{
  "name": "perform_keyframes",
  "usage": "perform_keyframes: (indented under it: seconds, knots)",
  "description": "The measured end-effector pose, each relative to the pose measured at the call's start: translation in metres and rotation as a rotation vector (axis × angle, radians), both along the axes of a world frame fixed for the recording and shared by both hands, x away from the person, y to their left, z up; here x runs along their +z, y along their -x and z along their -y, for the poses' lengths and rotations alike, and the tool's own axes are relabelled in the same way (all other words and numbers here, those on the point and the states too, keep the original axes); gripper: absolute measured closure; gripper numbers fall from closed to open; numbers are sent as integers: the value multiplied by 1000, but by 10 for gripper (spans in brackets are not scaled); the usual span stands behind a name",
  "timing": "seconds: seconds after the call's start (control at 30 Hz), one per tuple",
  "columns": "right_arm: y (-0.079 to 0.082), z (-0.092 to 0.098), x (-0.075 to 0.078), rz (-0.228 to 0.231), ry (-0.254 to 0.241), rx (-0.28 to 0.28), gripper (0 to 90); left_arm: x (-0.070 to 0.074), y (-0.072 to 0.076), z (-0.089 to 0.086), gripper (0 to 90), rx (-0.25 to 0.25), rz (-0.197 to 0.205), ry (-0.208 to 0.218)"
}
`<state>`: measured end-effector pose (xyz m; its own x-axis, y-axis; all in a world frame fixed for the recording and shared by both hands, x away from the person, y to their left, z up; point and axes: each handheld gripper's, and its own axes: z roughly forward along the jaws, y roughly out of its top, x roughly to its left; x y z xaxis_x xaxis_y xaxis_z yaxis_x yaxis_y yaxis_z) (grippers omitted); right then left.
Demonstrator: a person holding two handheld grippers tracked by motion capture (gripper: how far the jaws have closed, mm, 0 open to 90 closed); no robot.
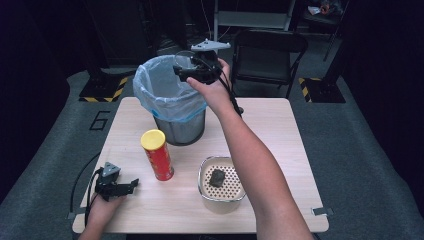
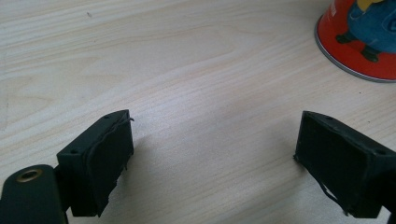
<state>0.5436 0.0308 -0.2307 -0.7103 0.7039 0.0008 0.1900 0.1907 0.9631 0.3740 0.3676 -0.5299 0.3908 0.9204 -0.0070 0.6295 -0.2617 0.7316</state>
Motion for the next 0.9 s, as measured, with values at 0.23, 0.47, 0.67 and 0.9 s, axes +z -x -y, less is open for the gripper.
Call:
perform_keyframes:
  seconds: [0.23,0.47,0.67,0.9]
  knots:
    - [-9,-6,-4,-31,22,-14,323,0,0,0,109,2,1,1]
    - [-11,-13,-7,-59,10,2,327,0,0,0,109,5,0,3]
    - [-17,-18,-15,-77,-15,-21,62,0,1,1,109,7,1,3]
    - [-18,-10,-26,-78,5,-22,26,0,2,2,109,13,-6,12]
